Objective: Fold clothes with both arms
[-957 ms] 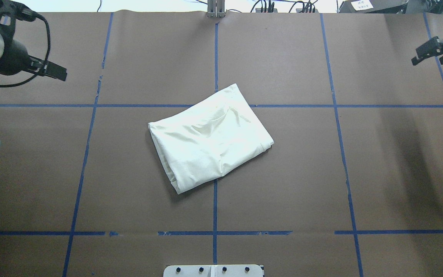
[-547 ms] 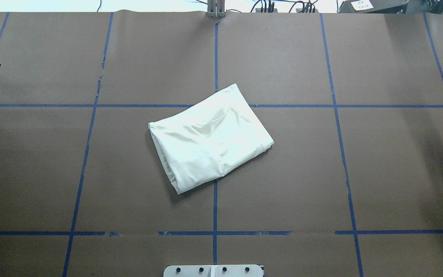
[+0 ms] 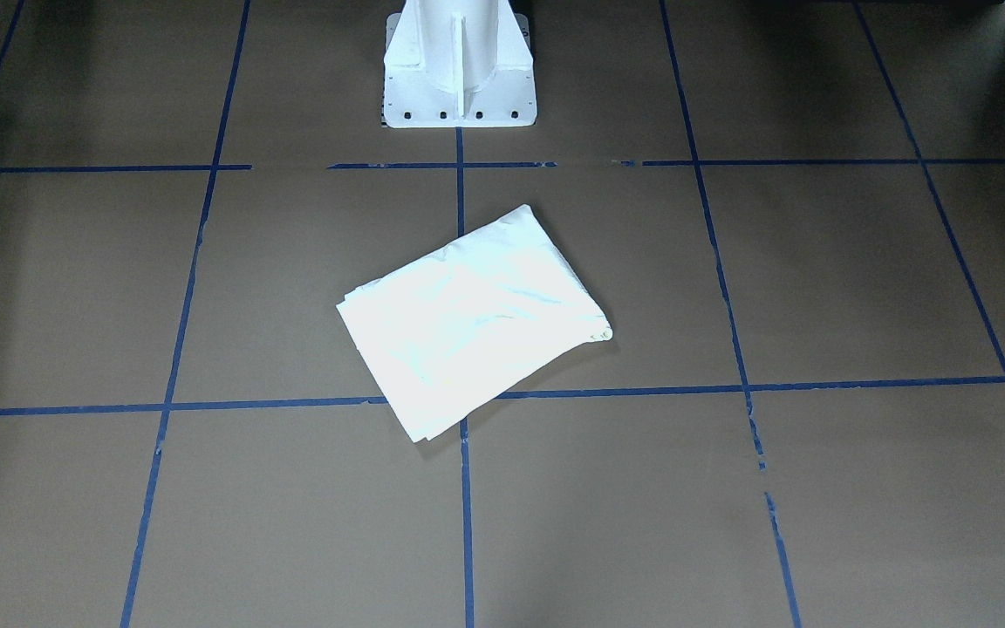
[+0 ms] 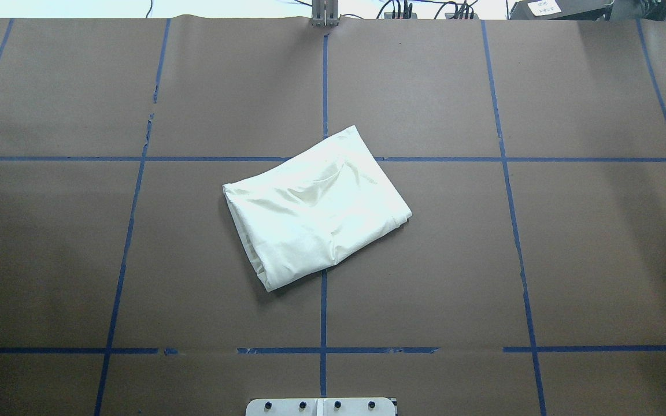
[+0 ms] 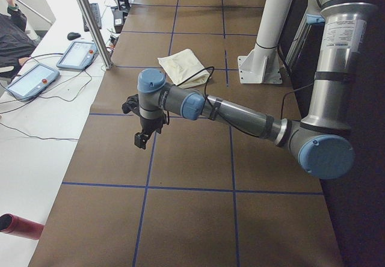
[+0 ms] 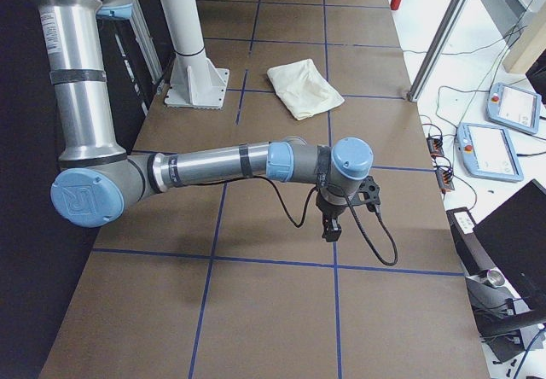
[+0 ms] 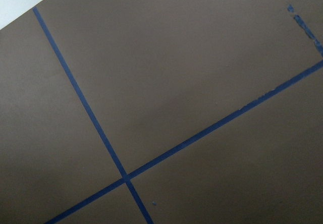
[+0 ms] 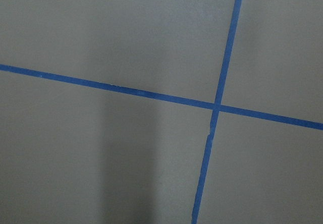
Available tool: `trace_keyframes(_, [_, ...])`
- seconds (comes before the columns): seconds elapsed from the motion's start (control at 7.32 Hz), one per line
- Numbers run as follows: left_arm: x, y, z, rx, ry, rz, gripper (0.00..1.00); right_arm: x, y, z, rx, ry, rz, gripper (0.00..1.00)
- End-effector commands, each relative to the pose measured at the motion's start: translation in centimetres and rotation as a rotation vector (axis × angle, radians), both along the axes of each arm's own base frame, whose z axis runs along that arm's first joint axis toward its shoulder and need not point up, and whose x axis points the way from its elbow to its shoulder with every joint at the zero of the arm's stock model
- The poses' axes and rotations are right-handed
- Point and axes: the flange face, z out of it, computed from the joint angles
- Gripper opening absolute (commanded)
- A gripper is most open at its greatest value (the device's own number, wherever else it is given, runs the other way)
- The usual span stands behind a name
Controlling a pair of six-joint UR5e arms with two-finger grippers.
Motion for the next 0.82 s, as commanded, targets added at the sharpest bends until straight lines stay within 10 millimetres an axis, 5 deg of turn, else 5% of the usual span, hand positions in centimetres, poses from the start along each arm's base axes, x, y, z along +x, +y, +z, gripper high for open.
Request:
trace_keyframes(0.0, [-5.0, 0.2, 8.6, -0.102, -0.02, -0.088, 1.0, 0.3, 0.4, -3.0, 0.05, 0.006, 0.013, 1.0])
trace_keyframes(0.14, [-7.0, 0.0, 10.4, -0.143, -0.018, -0.127, 1.0, 0.3, 0.9, -2.4, 0.027, 0.005, 0.024, 1.0])
trace_keyframes(0.68, [-7.3, -0.7, 7.8, -0.229, -0.003, -0.192, 1.0, 0.3, 2.4, 1.5, -0.067, 0.008, 0.04, 1.0])
